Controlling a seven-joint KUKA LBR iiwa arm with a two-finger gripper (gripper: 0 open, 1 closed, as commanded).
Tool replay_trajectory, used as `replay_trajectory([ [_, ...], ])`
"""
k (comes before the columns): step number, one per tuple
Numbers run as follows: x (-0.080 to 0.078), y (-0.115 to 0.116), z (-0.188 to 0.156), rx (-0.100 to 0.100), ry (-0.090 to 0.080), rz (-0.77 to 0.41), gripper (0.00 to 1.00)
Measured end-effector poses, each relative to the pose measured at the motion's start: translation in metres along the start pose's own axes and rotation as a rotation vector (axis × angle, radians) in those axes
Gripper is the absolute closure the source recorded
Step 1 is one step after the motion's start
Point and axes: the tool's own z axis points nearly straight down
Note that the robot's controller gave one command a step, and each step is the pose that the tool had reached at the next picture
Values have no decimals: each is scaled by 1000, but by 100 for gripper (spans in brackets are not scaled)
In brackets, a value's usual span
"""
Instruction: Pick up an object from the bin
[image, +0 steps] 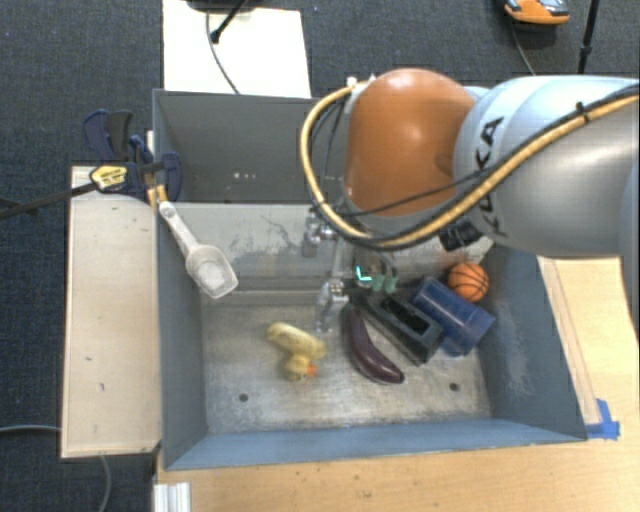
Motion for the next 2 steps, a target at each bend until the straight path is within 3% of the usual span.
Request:
replay_trajectory([
  [2, -3, -4, -7, -1, -7, -43, 0],
])
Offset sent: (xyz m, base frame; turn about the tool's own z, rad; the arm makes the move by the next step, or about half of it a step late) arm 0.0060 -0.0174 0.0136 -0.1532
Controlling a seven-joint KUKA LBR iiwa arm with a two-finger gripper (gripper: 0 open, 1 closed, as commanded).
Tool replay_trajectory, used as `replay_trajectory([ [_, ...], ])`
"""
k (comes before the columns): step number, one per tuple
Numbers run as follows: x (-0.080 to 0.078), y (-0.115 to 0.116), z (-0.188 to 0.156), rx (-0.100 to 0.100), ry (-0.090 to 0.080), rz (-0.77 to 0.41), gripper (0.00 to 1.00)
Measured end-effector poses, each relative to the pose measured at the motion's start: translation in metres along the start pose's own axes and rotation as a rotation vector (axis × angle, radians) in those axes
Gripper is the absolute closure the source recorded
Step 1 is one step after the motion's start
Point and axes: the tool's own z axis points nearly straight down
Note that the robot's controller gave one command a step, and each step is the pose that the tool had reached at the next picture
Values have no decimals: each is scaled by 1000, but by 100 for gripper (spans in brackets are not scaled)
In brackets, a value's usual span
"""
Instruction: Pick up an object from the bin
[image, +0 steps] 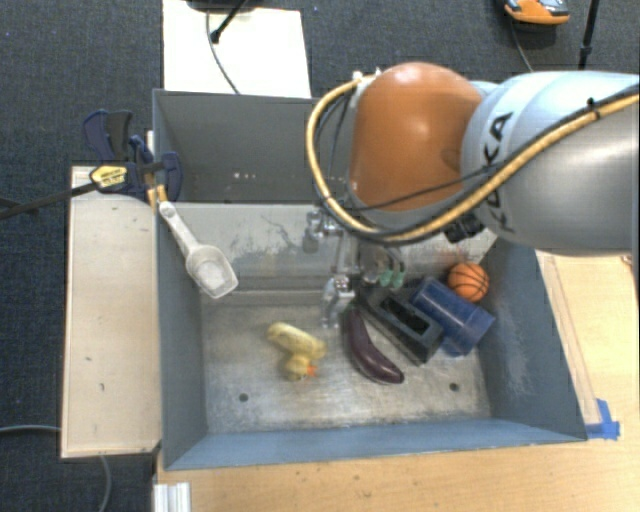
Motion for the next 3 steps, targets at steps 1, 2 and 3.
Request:
replay_trajectory([
  [1, 4, 2, 41, -1, -8, -49, 0],
  [2, 22, 0, 103, 0, -3, -151, 0],
  [3, 22, 8, 165, 1, 4, -300, 100],
])
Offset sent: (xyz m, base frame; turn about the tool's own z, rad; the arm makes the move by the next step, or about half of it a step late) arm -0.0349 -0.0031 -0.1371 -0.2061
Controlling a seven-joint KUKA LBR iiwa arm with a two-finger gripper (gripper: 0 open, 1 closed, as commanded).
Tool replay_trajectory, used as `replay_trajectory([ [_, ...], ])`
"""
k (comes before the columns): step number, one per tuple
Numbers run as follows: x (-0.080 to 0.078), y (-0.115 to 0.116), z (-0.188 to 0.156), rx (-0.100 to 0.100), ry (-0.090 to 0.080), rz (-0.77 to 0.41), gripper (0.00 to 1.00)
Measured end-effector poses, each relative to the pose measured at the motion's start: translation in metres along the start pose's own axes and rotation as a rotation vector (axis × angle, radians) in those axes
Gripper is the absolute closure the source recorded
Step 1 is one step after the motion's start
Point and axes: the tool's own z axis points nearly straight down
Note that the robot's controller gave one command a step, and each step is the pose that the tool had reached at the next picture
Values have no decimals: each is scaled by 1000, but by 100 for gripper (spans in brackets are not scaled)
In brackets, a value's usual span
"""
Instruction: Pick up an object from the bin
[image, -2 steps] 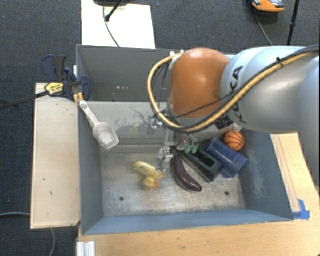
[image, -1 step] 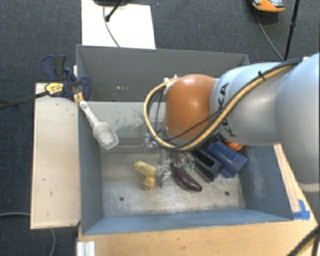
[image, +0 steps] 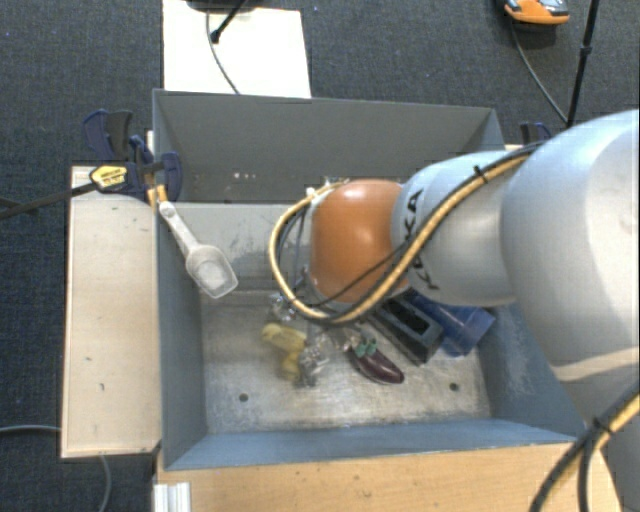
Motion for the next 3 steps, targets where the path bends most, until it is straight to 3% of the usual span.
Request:
replay_trajectory([
  [1, 0, 0, 0, 0, 0, 2, 100],
  [2, 13, 15, -118, -1, -2, 10, 100],
  [3, 13, 15, -118, -1, -2, 12, 100],
])
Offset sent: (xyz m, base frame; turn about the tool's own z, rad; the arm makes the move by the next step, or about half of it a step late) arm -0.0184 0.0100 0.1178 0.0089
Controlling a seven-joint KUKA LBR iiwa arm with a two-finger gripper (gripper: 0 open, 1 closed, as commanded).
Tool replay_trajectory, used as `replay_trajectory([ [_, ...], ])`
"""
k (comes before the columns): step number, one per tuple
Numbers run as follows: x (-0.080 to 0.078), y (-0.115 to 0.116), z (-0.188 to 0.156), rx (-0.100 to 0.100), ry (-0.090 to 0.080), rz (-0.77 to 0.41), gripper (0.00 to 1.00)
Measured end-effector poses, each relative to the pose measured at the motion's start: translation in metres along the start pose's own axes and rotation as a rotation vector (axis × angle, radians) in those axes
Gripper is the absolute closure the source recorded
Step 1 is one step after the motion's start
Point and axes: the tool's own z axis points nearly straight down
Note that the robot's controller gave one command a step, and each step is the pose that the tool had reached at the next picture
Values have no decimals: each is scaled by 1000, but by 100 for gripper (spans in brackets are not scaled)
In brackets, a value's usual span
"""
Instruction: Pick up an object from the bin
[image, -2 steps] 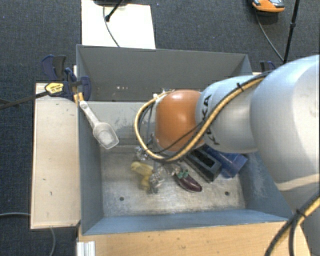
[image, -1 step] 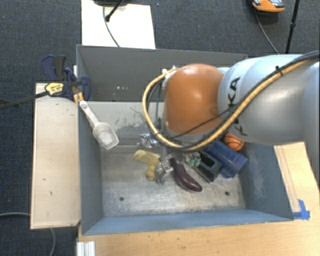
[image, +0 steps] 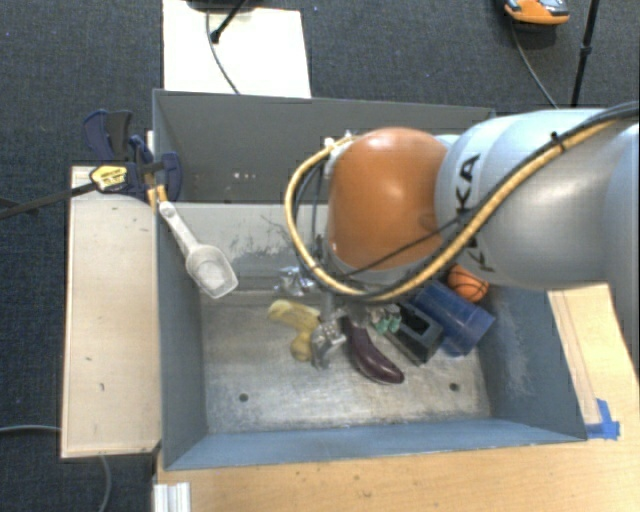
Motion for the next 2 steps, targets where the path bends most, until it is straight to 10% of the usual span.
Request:
replay_trajectory([
  [2, -1, 5, -58, 0, 2, -34, 100],
])
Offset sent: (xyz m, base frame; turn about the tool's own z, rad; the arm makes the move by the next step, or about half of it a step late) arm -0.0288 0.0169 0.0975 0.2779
